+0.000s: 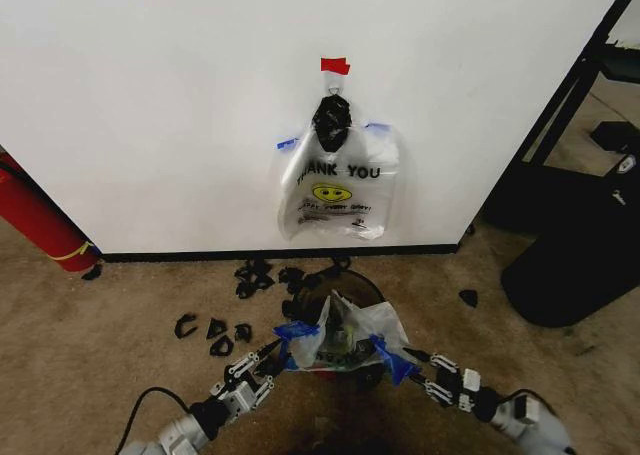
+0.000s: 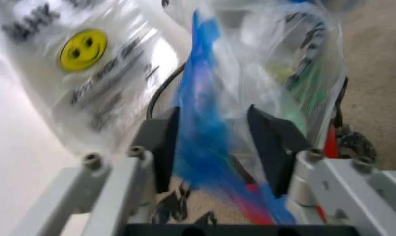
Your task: Pick up the garbage bag from the wall and place it over the trash bin.
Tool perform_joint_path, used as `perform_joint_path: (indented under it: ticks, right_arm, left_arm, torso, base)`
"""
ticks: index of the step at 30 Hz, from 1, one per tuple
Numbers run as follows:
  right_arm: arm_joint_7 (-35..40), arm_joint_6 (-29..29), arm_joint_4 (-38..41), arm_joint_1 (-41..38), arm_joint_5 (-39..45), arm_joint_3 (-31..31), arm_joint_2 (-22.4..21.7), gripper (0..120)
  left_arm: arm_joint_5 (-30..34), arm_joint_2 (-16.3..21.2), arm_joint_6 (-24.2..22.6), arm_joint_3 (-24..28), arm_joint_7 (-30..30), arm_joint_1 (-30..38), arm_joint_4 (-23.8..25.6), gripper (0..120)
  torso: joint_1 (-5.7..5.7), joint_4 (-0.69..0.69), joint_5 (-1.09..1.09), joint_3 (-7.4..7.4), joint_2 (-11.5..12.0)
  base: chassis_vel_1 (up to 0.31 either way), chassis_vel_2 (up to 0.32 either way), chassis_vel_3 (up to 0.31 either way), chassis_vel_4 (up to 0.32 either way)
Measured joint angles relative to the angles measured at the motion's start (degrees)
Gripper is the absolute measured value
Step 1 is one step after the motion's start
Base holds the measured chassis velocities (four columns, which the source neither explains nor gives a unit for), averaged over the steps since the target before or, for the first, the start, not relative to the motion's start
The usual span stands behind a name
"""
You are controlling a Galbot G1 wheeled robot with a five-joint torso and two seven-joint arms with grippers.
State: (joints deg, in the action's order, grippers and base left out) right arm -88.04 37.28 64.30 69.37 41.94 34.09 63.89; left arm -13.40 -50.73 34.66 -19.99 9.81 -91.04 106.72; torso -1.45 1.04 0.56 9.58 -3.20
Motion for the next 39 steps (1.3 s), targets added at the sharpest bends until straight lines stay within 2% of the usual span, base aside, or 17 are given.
perform_joint_path:
  ticks: [2, 3, 6, 7, 11, 15, 17, 20, 21, 22, 23, 26, 28, 29, 34, 35, 39]
  right_arm:
    - [-0.01, -0.36, 2.46, 0.93, 1.21, 0.91, -0.61, 57]
    - [-0.02, -1.26, 7.03, 2.66, 4.63, 1.93, -1.13, 68]
    - [-0.04, -2.99, 12.42, 4.61, 8.67, 2.75, -1.15, 82]
    - [-0.04, -2.99, 12.42, 4.61, 8.67, 2.75, -1.15, 82]
    - [-0.07, -3.54, 16.49, 5.47, 8.78, 4.19, -0.8, 98]
    - [-0.07, -3.61, 17.23, 5.09, 10.46, 4.46, -0.61, 100]
    - [7.37, -1.76, 19.93, 5.15, 13.06, 3.81, -0.06, 100]
    - [24.88, 0.72, 26.24, 6.0, 12.48, 1.5, 1.06, 100]
    - [24.88, 0.72, 26.24, 6.0, 12.48, 1.5, 1.06, 100]
    - [29.69, 1.16, 27.98, 5.91, 11.05, 0.84, 1.45, 100]
    - [38.21, 1.71, 31.1, 5.57, 5.98, 0.0, 2.32, 100]
    - [54.97, 2.56, 36.5, 3.6, -7.96, -1.5, 4.6, 100]
    - [59.13, 2.12, 37.84, 2.89, -11.61, -1.9, 5.26, 100]
    - [63.84, 1.28, 39.53, 2.66, -15.66, -2.1, 5.89, 100]
    - [84.7, -4.8, 47.92, 4.12, -30.82, -1.26, 8.76, 100]
    - [84.7, -4.8, 47.92, 4.12, -30.82, -1.26, 8.76, 100]
    - [89.07, -6.99, 51.17, 5.91, -33.69, 0.18, 9.95, 100]
  left_arm:
    - [0.54, 0.38, 1.29, -1.55, 3.29, -0.11, 0.94, 60]
    - [1.8, 0.8, 3.79, -4.85, 10.24, -0.5, 2.67, 70]
    - [4.12, 1.05, 6.0, -8.68, 17.12, -0.66, 4.94, 83]
    - [4.12, 1.05, 6.0, -8.68, 17.12, -0.66, 4.94, 83]
    - [8.89, 1.18, 6.31, -11.19, 22.3, -0.09, 7.3, 98]
    - [14.11, 1.25, 4.9, -11.55, 23.07, 1.01, 8.46, 100]
    - [23.53, 2.09, 0.17, -10.53, 21.56, 2.75, 9.7, 100]
    - [35.17, 4.16, -7.12, -8.58, 17.34, 4.97, 10.31, 100]
    - [35.17, 4.16, -7.12, -8.58, 17.34, 4.97, 10.31, 100]
    - [37.85, 4.88, -9.13, -8.18, 16.29, 5.71, 10.21, 100]
    - [41.09, 6.21, -12.14, -7.34, 15.04, 7.61, 9.5, 100]
    - [43.94, 9.04, -20.03, -5.0, 11.92, 12.36, 7.61, 100]
    - [44.77, 9.71, -22.7, -4.14, 10.96, 13.8, 7.14, 100]
    - [45.52, 10.13, -24.78, -3.28, 10.54, 15.11, 6.79, 100]
    - [49.86, 11.22, -38.13, 8.45, 9.99, 29.26, 3.78, 100]
    - [49.86, 11.22, -38.13, 8.45, 9.99, 29.26, 3.78, 100]
    - [51.0, 8.96, -45.8, 18.35, 7.61, 38.77, 0.82, 100]
  torso:
    - [0.0, 0.0, 0.01, 0.0, 0.0]
    - [0.0, 0.0, 0.0, 0.0, 0.0]
    - [0.0, 0.0, 0.0, 0.0, 0.0]
    - [0.0, 0.0, 0.0, 0.0, 0.0]
    - [0.0, -0.01, 0.0, 0.0, 0.0]
    - [0.0, 0.0, 0.0, 0.0, 0.0]
    - [0.0, -0.02, 0.0, 0.0, 0.0]
    - [0.0, 0.04, 0.02, 0.0, 0.0]
    - [0.0, 0.04, 0.02, 0.0, 0.0]
    - [0.0, 0.01, 0.01, 0.0, 0.0]
    - [0.0, -0.02, 0.0, 0.0, 0.0]
    - [0.0, 0.01, 0.02, 0.0, 0.0]
    - [0.0, -0.01, 0.0, 0.01, 0.0]
    - [-0.01, -0.06, -0.01, 0.01, 0.0]
    - [0.0, 0.01, 0.0, 0.0, 0.0]
    - [0.0, 0.01, 0.0, 0.0, 0.0]
    - [0.0, 0.01, 0.0, 0.0, 0.0]
  base:
    - [0.0, 0.0, 0.0, 0.0]
    - [0.0, 0.0, 0.0, 0.0]
    - [0.0, 0.0, 0.0, 0.0]
    - [0.0, 0.0, 0.0, 0.0]
    - [0.0, 0.0, 0.0, 0.0]
    - [0.0, 0.0, 0.0, 0.0]
    - [0.0, 0.0, 0.0, 0.0]
    - [0.0, 0.0, 0.0, 0.0]
    - [0.0, 0.0, 0.0, 0.0]
    - [0.0, 0.0, 0.0, 0.0]
    - [0.0, 0.0, 0.0, 0.0]
    - [0.0, 0.0, 0.0, 0.0]
    - [0.0, 0.0, 0.0, 0.0]
    - [0.0, 0.0, 0.0, 0.0]
    - [0.0, 0.0, 0.0, 0.0]
    - [0.0, 0.0, 0.0, 0.0]
    - [0.0, 0.0, 0.0, 0.0]
